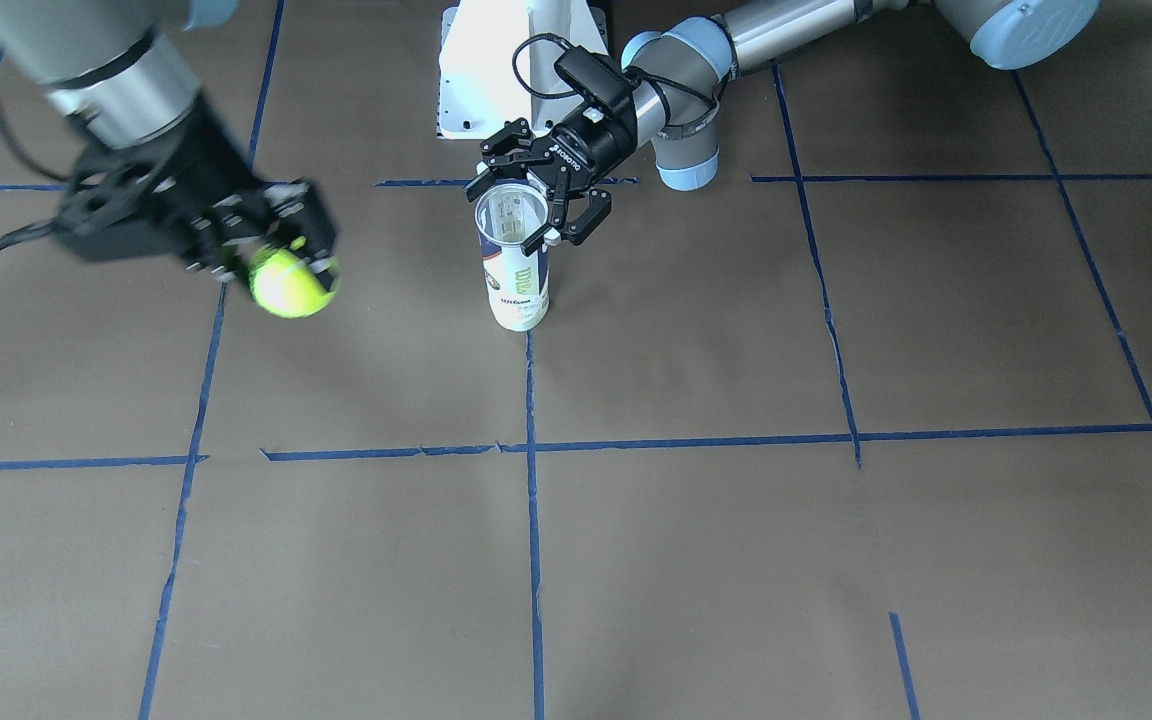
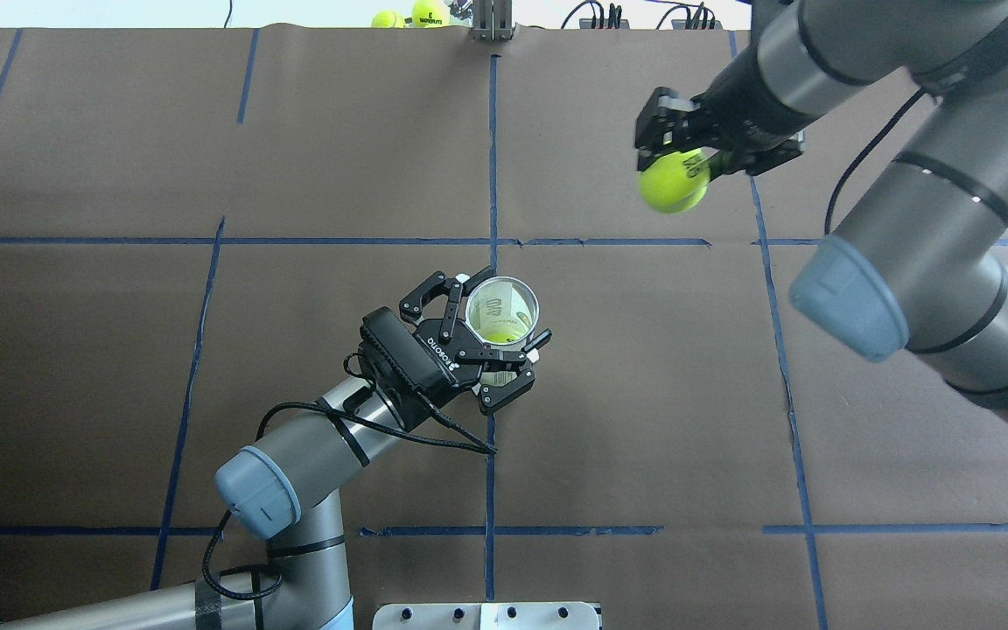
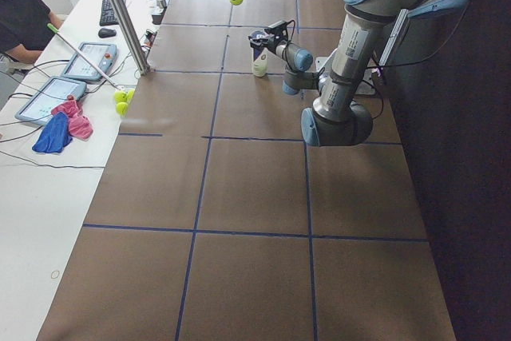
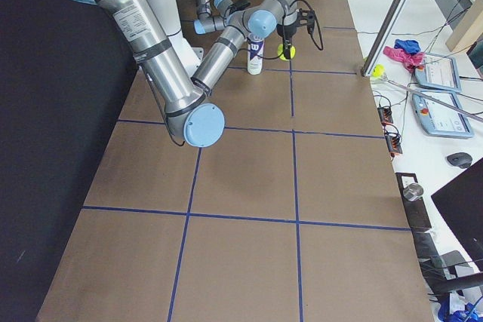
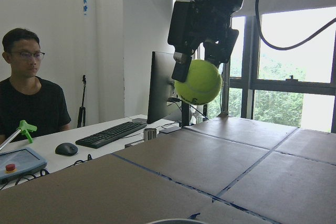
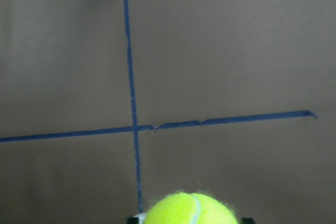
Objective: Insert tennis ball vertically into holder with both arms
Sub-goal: 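Carry the second ball with the right gripper above the tube, then open the right gripper to drop the second ball into the tube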
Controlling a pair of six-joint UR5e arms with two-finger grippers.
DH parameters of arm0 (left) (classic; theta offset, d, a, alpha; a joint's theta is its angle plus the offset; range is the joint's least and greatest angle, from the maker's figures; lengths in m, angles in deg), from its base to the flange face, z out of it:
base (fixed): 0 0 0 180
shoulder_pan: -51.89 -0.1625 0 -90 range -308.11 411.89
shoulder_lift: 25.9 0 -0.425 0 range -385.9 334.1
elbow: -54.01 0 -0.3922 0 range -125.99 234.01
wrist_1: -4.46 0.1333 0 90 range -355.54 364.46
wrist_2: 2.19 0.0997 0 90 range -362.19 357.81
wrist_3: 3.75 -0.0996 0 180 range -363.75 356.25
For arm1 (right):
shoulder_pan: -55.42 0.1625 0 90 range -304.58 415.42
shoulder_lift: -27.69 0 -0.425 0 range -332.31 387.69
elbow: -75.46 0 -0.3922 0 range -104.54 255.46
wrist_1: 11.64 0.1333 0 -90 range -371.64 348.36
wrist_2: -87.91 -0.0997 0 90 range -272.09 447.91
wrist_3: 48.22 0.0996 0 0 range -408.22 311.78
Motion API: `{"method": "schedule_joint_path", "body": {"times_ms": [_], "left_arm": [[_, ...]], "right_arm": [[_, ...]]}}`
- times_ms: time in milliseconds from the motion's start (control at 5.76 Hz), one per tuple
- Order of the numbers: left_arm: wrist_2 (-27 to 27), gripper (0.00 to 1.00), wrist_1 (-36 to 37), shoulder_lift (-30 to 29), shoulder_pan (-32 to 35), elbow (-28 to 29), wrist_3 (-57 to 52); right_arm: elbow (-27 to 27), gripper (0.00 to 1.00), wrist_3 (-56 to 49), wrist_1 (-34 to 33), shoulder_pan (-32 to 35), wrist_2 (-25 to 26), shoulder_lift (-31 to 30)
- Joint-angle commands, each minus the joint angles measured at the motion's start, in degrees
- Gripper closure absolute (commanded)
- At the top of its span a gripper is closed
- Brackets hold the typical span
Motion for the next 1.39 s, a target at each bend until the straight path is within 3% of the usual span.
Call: {"method": "schedule_joint_path", "body": {"times_ms": [0, 347, 521, 868, 1216], "left_arm": [[-0.09, 0.02, 0.16, 0.24, 0.03, 0.07, 0.0], [-0.09, 0.02, 0.16, 0.42, 0.12, 0.07, 0.0], [-0.09, 0.01, 0.16, 0.42, 0.12, 0.07, 0.0], [-0.09, 0.01, 0.07, 0.51, 0.21, 0.07, 0.0], [-0.09, 0.01, -0.02, 0.51, 0.12, 0.07, 0.0]], "right_arm": [[-0.45, 1.0, 8.1, -0.05, -8.9, 5.43, 6.31], [-3.61, 1.0, 9.7, 0.03, -12.89, 9.5, 8.7], [-7.72, 1.0, 10.23, 0.12, -13.94, 11.16, 11.41], [-4.8, 0.78, 8.57, 0.74, -13.52, 7.52, 8.74], [-2.42, 0.7, 8.47, 0.74, -13.51, 7.23, 6.63]]}}
